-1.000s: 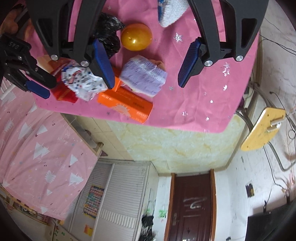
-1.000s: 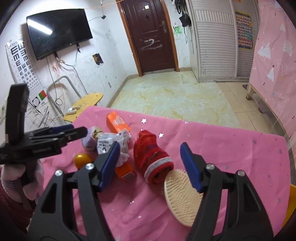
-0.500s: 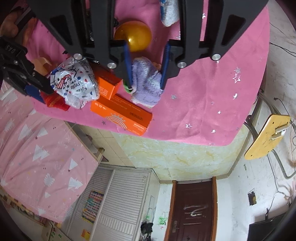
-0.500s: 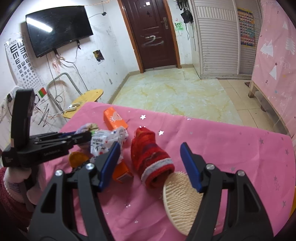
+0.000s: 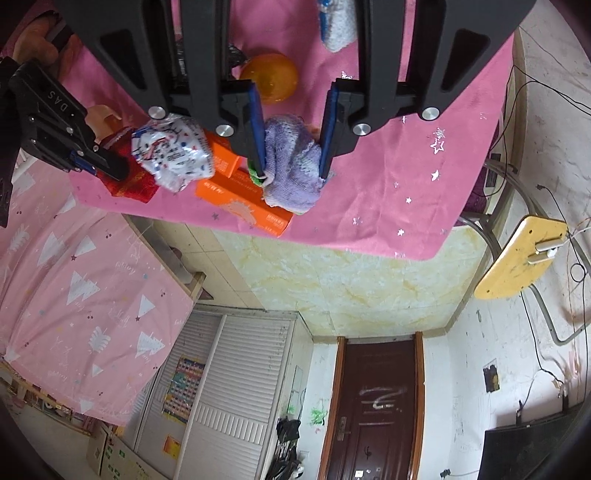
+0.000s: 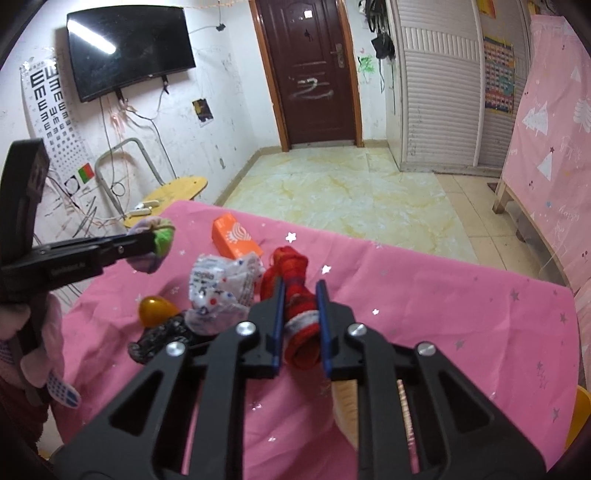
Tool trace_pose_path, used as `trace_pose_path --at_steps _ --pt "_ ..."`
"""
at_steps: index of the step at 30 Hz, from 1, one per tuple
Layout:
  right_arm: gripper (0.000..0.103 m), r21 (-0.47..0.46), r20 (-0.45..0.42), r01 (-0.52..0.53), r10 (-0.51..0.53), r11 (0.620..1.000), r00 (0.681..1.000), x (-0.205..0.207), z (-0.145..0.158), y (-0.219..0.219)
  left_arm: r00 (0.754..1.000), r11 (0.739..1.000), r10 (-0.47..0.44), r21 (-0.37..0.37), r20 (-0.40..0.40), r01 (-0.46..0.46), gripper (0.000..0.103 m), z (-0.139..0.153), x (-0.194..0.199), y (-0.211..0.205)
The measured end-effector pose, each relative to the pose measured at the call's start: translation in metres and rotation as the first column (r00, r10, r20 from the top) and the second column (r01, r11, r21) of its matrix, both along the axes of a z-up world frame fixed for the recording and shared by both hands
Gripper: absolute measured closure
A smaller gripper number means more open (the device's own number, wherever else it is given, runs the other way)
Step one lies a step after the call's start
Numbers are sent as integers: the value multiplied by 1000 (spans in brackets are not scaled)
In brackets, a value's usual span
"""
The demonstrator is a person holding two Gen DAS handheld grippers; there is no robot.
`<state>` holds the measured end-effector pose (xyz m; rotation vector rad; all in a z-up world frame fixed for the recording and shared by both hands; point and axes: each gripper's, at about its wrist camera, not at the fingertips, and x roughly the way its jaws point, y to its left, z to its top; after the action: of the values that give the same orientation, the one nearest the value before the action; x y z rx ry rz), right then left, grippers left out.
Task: Collect trash
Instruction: 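Grasp the lavender knit sock with the left gripper while the right gripper grasps the red knit sock, then carry both socks over the yellow bin and open both grippers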
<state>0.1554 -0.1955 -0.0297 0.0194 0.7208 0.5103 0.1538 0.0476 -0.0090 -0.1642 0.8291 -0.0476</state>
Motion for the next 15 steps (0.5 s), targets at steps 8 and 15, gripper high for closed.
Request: trace_pose_path --at_steps 8,15 --pt "88 88 52 30 -35 996 998 -12 20 -27 998 999 -28 19 63 26 85 31 -12 -20" --pt "88 141 72 74 -85 987 994 -23 29 -60 991 995 -93 31 98 90 85 51 -17 -61"
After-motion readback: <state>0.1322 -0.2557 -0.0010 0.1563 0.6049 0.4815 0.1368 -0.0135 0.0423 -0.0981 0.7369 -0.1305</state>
